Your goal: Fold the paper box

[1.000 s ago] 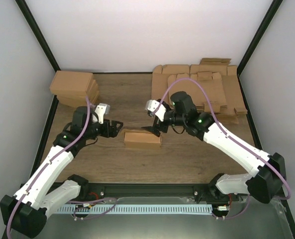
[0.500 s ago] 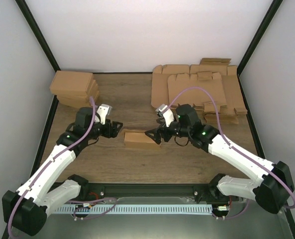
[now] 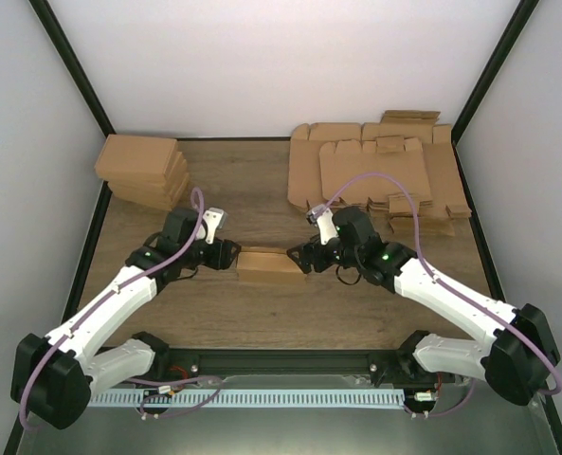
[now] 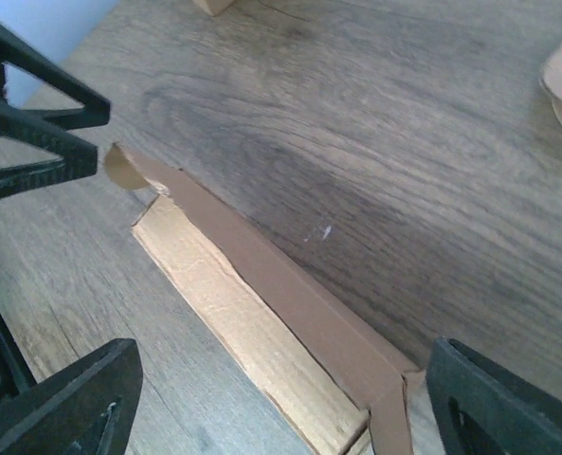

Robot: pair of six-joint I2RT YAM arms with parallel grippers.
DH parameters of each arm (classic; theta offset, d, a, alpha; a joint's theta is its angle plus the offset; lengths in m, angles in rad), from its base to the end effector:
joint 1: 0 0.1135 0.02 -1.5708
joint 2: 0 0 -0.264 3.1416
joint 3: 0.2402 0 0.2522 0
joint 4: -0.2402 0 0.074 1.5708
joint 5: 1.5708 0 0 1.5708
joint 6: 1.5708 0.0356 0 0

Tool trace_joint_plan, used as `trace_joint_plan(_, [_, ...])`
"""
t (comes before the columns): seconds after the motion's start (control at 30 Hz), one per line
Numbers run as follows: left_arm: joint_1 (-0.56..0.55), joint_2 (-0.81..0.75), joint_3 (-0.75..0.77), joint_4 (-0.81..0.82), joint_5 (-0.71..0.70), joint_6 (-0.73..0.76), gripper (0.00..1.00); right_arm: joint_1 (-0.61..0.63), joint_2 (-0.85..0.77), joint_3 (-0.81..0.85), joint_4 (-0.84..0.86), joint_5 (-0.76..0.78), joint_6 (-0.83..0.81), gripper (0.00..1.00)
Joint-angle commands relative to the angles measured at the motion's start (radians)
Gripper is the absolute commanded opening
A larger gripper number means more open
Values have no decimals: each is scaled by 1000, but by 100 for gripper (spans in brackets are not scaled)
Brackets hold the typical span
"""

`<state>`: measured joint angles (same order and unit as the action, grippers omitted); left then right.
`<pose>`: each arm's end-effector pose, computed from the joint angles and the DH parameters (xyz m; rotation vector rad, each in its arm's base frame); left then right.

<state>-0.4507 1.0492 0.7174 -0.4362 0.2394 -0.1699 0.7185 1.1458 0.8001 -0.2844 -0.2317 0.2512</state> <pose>0.1923 -0.1024 0.2439 0.4541 2.3431 -0.5819 0.1826 0.1705 0.2634 -0.6629 2.1995 0.7795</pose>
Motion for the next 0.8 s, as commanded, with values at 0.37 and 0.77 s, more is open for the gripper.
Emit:
trace_joint_plan(0.37, [-49,4,-19,-17,-99,-14,55,4,23,-9,-135,89,83,70])
trace_joint_plan(0.77, [-63,25,-25,-13,-119,-23,55,5,17,-26,-113,62,130,63])
